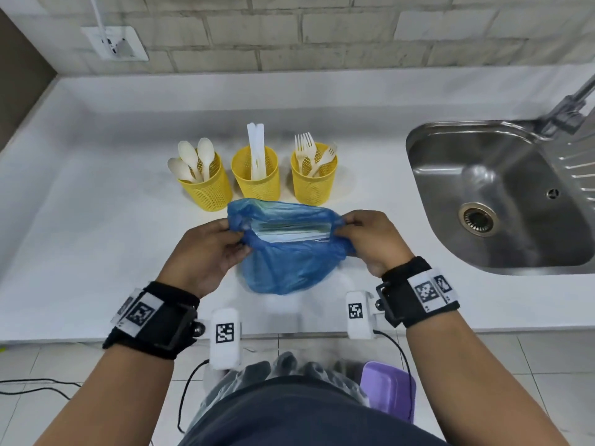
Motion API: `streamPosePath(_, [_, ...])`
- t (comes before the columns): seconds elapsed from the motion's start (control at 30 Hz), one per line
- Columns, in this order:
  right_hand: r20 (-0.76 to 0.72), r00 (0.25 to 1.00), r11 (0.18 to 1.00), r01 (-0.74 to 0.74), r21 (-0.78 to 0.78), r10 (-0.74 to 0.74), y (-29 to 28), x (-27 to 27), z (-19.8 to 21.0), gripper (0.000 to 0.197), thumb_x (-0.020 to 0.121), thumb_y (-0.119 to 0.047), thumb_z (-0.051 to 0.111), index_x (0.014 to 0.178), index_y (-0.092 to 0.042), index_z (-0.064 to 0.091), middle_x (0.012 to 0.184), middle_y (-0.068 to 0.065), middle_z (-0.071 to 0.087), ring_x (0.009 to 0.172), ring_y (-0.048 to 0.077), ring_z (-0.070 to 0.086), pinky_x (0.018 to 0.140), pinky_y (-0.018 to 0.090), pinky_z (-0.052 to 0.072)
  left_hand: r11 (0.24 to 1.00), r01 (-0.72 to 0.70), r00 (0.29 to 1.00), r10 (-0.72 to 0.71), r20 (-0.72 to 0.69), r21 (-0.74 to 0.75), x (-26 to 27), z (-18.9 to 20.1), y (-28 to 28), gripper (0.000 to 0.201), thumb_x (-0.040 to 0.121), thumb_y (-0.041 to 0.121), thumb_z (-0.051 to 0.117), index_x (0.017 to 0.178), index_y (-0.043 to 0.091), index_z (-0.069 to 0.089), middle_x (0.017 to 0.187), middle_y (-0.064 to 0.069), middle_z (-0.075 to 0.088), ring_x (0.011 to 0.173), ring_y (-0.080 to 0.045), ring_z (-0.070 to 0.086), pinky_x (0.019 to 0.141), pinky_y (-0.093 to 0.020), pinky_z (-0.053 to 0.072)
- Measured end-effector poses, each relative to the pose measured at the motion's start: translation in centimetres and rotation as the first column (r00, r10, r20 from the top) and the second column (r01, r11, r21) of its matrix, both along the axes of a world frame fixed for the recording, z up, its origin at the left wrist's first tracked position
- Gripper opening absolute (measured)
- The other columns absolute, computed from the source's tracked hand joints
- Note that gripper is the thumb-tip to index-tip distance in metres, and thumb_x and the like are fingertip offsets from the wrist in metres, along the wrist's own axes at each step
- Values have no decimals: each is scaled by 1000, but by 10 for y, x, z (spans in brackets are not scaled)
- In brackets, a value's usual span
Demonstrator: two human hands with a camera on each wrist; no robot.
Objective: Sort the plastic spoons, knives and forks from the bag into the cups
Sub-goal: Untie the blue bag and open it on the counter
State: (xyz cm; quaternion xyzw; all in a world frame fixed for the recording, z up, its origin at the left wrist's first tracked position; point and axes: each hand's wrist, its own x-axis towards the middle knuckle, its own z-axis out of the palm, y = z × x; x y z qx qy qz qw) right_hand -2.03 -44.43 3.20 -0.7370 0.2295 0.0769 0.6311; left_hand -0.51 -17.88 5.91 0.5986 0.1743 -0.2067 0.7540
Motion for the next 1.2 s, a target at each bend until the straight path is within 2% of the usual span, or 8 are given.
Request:
streamPosePath(0.3, [-346, 884, 231, 425, 875, -315, -1, -8, 2, 22, 80, 9, 37, 73, -9, 48, 63, 8, 55, 57, 25, 68, 57, 37, 63, 880, -309, 903, 152, -402, -361, 6, -12, 16, 68, 38, -17, 78, 104, -6, 68, 90, -18, 74, 76, -28, 75, 69, -34, 64])
streamPosePath(0.37, [-359, 887, 208, 425, 881, -289, 1, -10, -3, 19, 75, 6, 39, 78, -8, 51, 70, 6, 53, 61, 22, 64, 68, 34, 63, 915, -250, 927, 131, -352, -317, 2, -8, 12, 35, 72, 2, 74, 107, -2, 69, 93, -15, 75, 73, -26, 76, 62, -34, 64])
streamPosePath(0.43, [-313, 914, 303, 385, 872, -259, 1, -12, -6, 15, 84, 0, 43, 77, -6, 55, 75, 10, 56, 67, 26, 64, 72, 35, 60, 956, -171, 964, 111, -243, -238, -2, -7, 6, 29, 95, 16, 62, 118, -1, 67, 102, -14, 75, 79, -22, 76, 61, -29, 62])
streamPosePath(0.57, [-51, 995, 991, 87, 98, -83, 7, -15, -14, 21, 91, -23, 70, 77, -8, 68, 73, 3, 62, 70, 19, 61, 66, 33, 47, 898, 9, 992, -63, 109, 439, -3, -18, 7, 35, 97, 26, 66, 94, -9, 65, 79, -13, 64, 64, -10, 64, 57, -22, 48])
streamPosePath(0.67, [82, 994, 980, -55, -192, 72, 8, -17, -21, 35, 97, -22, 69, 69, -1, 66, 57, -11, 55, 55, 1, 50, 60, 21, 38, 893, -33, 986, -44, 161, 449, 2, -25, 9, 39, 96, 35, 61, 94, -2, 73, 82, -12, 67, 77, -23, 62, 72, -35, 46])
streamPosePath(0.77, [-16, 991, 954, 131, 270, -131, 2, -11, -21, 35, 102, -24, 63, 78, 1, 62, 72, 7, 58, 70, 21, 57, 70, 32, 46, 993, -82, 996, 84, -16, 87, 7, -20, 12, 26, 100, 24, 58, 111, 6, 72, 107, -15, 73, 95, -28, 69, 83, -39, 54])
streamPosePath(0.87, [-319, 923, 631, 380, 677, -214, -2, -12, -17, 19, 103, -25, 60, 105, -7, 67, 100, 12, 69, 88, 28, 69, 81, 41, 61, 982, -120, 943, 68, -325, -144, 4, -17, 18, 25, 97, 25, 59, 85, 10, 75, 84, -6, 75, 71, -23, 75, 58, -33, 61])
streamPosePath(1.2, [-179, 980, 995, 93, 22, -88, 16, -22, -20, 58, 76, -53, 80, 114, -19, 53, 117, 12, 64, 87, 24, 68, 56, 30, 58, 781, 141, 982, -189, 14, 609, -10, -45, 21, 40, 92, 50, 69, 112, 16, 66, 102, -3, 73, 88, -19, 70, 74, -35, 55])
